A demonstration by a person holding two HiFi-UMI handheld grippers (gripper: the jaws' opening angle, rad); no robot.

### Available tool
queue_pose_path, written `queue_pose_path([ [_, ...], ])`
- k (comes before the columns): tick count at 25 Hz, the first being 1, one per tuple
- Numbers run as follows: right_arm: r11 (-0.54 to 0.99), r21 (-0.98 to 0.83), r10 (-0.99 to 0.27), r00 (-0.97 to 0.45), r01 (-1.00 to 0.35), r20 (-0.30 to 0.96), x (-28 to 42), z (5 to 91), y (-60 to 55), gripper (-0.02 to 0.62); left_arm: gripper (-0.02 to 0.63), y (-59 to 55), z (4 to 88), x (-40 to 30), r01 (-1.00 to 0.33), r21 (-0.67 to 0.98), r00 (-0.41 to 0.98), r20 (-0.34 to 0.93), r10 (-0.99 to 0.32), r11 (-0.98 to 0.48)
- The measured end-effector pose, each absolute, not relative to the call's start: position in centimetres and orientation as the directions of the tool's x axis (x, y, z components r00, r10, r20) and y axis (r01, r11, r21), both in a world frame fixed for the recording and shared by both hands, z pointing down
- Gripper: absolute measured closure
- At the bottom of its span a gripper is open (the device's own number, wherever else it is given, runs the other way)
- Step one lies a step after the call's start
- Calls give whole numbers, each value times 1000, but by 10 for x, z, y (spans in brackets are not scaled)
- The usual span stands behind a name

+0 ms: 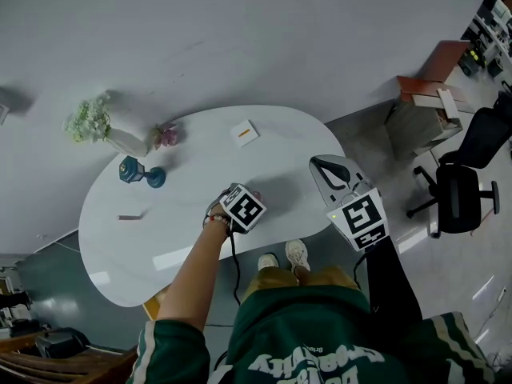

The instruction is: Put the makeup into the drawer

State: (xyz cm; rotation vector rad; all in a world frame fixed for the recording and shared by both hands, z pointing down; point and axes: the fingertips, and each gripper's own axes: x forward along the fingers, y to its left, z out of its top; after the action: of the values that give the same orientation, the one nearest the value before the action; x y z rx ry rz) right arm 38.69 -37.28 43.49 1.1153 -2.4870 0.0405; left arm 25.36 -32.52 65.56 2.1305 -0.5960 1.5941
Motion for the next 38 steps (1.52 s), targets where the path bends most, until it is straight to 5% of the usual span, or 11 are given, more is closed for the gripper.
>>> queue_pose_path([
  [3,674,121,-713,-599,-729,363,392,433,-371,592,282,-325,655,254,-558,68,236,968,-79,-827],
  [5,663,114,-724,-596,-740,347,397,429,-373,592,374,-324,654,254,-556,58,210,975,-72,-829],
  [10,660,112,-733,-604,-743,315,399,417,-374,591,376,-323,652,251,-577,36,199,975,-98,-816],
  [15,660,107,-735,-611,-743,294,400,408,-375,591,376,-340,608,253,-641,-48,255,928,-272,-766],
  [27,626,75,-771,-602,-776,206,393,374,-390,591,376,-387,434,247,-828,-158,354,597,-720,-539],
  [38,586,69,-809,-577,-807,116,397,346,-398,591,376,-384,333,240,-910,-208,310,238,-921,-360],
])
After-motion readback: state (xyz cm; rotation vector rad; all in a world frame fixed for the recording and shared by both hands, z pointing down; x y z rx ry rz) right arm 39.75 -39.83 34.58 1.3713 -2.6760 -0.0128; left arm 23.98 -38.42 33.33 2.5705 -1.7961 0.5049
